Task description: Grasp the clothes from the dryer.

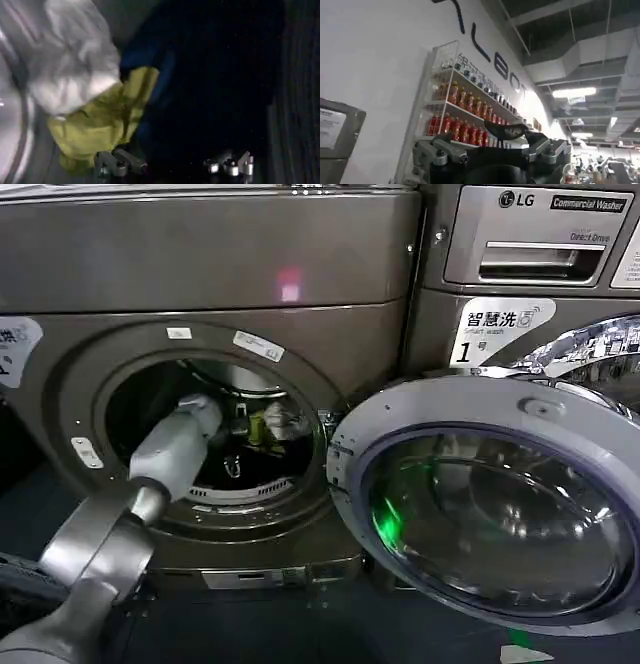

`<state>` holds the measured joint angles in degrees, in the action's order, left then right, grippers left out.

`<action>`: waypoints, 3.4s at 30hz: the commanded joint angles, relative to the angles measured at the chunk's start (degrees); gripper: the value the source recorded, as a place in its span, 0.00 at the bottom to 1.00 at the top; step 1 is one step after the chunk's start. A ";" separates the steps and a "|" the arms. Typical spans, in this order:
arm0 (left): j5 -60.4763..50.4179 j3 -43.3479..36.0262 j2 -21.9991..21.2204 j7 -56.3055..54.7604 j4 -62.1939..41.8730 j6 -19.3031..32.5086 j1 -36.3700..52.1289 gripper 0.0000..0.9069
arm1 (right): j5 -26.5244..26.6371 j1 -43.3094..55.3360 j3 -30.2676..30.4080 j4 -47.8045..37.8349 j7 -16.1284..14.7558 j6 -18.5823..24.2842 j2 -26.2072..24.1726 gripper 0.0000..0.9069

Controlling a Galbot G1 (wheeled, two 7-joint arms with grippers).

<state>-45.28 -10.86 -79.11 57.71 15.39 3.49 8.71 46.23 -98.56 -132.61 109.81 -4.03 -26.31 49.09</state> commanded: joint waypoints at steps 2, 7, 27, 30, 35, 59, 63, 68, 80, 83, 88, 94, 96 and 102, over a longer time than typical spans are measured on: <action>-8.21 -0.95 -1.52 -0.19 -2.69 0.30 0.07 1.00 | -0.13 -0.09 -0.06 0.23 -0.18 0.15 0.51 1.00; -7.38 -0.05 -1.54 0.22 -3.10 -0.20 -0.71 0.56 | -0.26 -0.03 -0.10 0.11 -0.25 0.21 0.37 1.00; 12.66 6.72 0.13 -5.18 1.21 -1.30 -1.55 0.00 | -0.63 0.29 0.45 0.04 -0.42 0.40 0.56 1.00; 19.94 8.84 1.59 -6.42 6.10 -2.58 -3.04 0.00 | -0.64 0.35 0.60 0.05 -0.40 0.39 0.60 1.00; 36.28 10.57 4.11 -11.99 11.79 -4.64 -6.66 0.00 | -0.67 0.66 1.04 -0.06 -0.50 0.41 0.60 1.00; 59.97 24.92 -0.20 -57.45 33.22 4.28 -24.33 0.00 | -0.42 2.46 2.20 -0.20 -1.62 1.74 0.19 1.00; 57.92 27.89 -2.57 -64.11 33.85 6.34 -25.27 0.00 | 0.28 2.38 2.58 -0.87 -0.83 4.89 0.34 1.00; 54.39 29.73 -4.37 -69.69 34.67 7.64 -26.55 0.00 | 0.00 2.19 2.32 -1.34 -0.58 5.44 0.45 1.00; 53.04 29.18 -4.23 -69.47 35.22 7.47 -28.05 0.00 | 0.10 1.73 1.89 -1.50 -0.45 7.01 0.32 1.00; 53.03 29.13 -4.18 -69.38 35.48 7.47 -28.23 0.00 | 0.15 1.54 1.71 -1.39 -0.63 7.15 0.40 1.00; 52.48 28.96 -3.86 -68.91 36.04 7.55 -29.06 0.00 | 0.31 1.34 1.43 -1.35 -1.10 7.93 0.47 1.00; 52.16 29.02 -3.66 -68.35 36.11 7.69 -29.32 0.00 | 0.17 1.28 1.13 -1.23 -1.52 7.61 0.57 1.00; 52.14 29.01 -3.67 -68.19 36.04 7.72 -29.18 0.00 | 0.13 1.30 1.09 -1.24 -1.67 7.56 0.58 1.00; 51.70 28.97 -3.85 -67.88 36.05 7.81 -29.26 0.00 | 0.11 1.25 1.01 -1.26 -1.96 7.58 0.71 1.00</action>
<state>6.83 18.04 -82.81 -9.98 51.30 11.21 -20.32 46.36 -97.26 -131.54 108.55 -5.85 -18.94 49.76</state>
